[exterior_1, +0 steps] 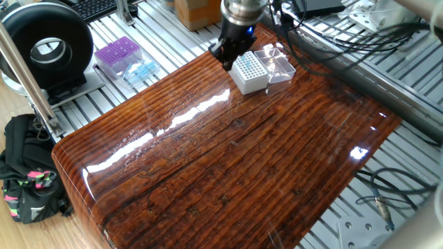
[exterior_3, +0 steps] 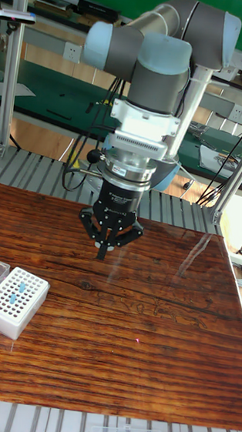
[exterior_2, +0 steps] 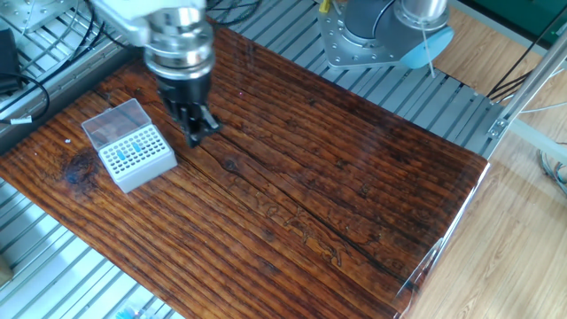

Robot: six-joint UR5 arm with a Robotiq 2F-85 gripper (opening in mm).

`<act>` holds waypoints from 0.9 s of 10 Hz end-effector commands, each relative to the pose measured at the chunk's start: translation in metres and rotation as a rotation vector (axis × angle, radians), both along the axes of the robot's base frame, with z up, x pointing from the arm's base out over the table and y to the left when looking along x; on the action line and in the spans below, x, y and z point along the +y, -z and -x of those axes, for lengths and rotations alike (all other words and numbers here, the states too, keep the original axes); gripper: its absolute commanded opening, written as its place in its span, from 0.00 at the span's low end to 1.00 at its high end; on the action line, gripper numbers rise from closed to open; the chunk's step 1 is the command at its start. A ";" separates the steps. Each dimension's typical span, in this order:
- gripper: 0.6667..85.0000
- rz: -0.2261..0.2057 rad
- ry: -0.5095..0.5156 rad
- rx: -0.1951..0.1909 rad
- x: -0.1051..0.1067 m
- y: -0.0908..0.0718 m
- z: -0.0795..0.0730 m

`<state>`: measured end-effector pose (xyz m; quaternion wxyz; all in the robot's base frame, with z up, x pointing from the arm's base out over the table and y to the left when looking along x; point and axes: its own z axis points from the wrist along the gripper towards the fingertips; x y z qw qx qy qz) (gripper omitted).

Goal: Insert a medium pipette tip into the holder for medium pipette tips

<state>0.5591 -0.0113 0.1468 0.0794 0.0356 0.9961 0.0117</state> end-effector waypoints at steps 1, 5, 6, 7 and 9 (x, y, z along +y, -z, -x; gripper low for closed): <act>0.00 0.077 -0.094 0.020 -0.008 0.007 0.001; 0.00 0.065 -0.138 0.022 0.000 0.013 -0.006; 0.00 0.075 -0.141 0.027 -0.003 0.014 -0.008; 0.00 0.084 -0.135 0.032 -0.005 0.018 -0.009; 0.00 0.087 -0.121 0.032 -0.005 0.027 -0.016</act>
